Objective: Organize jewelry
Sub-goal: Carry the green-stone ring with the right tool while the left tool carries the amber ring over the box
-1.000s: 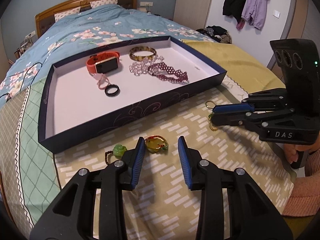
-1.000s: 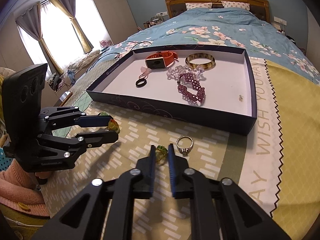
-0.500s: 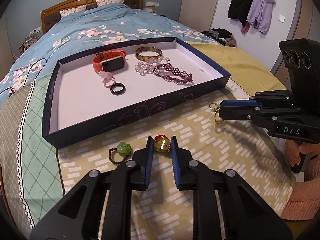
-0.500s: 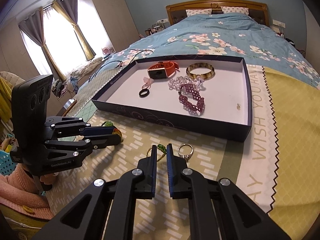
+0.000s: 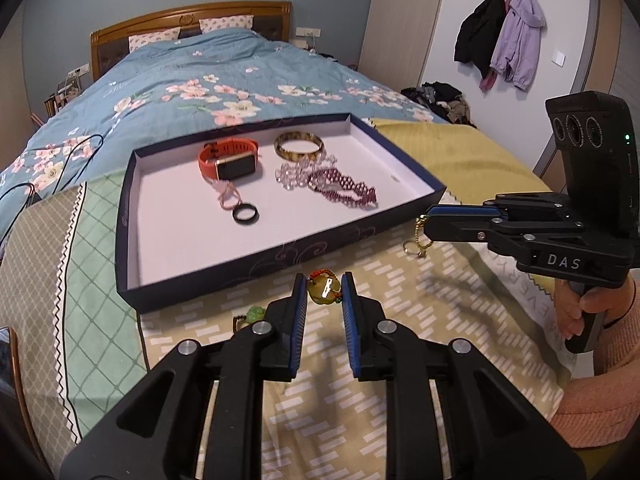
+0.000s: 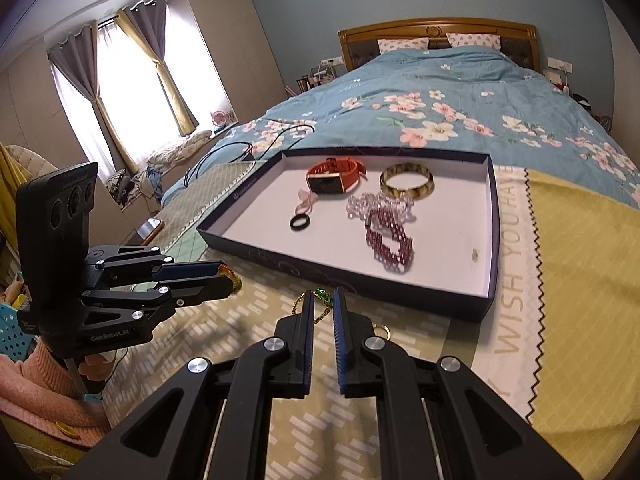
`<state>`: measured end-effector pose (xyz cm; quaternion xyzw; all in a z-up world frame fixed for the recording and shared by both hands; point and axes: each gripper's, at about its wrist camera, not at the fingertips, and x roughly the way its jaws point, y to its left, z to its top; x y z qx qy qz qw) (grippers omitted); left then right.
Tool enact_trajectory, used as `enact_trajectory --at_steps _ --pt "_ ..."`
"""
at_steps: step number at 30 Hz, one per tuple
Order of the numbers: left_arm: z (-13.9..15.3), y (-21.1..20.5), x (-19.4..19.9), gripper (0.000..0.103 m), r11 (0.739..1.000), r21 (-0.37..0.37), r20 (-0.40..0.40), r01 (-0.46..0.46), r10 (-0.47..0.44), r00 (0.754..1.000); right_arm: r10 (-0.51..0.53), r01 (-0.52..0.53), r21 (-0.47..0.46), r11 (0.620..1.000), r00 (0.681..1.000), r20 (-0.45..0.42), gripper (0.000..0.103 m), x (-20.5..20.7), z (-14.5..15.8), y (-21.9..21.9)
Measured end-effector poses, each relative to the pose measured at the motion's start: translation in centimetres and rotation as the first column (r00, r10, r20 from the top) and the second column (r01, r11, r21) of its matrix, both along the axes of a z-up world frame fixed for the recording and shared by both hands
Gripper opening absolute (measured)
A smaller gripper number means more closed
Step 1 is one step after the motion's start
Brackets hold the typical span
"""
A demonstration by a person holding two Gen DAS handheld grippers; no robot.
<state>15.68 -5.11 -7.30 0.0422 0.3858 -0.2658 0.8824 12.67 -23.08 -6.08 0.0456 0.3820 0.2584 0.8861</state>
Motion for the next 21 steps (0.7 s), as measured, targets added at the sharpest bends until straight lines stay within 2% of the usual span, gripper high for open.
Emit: enact_trajectory --at_steps 21 --pt "2.4 0.3 0.5 0.018 0.999 -0.025 0.06 -0.028 0.03 0.998 0.003 -0.003 0.004 1.0 0.999 0.039 0.008 1.5 1.3 0.7"
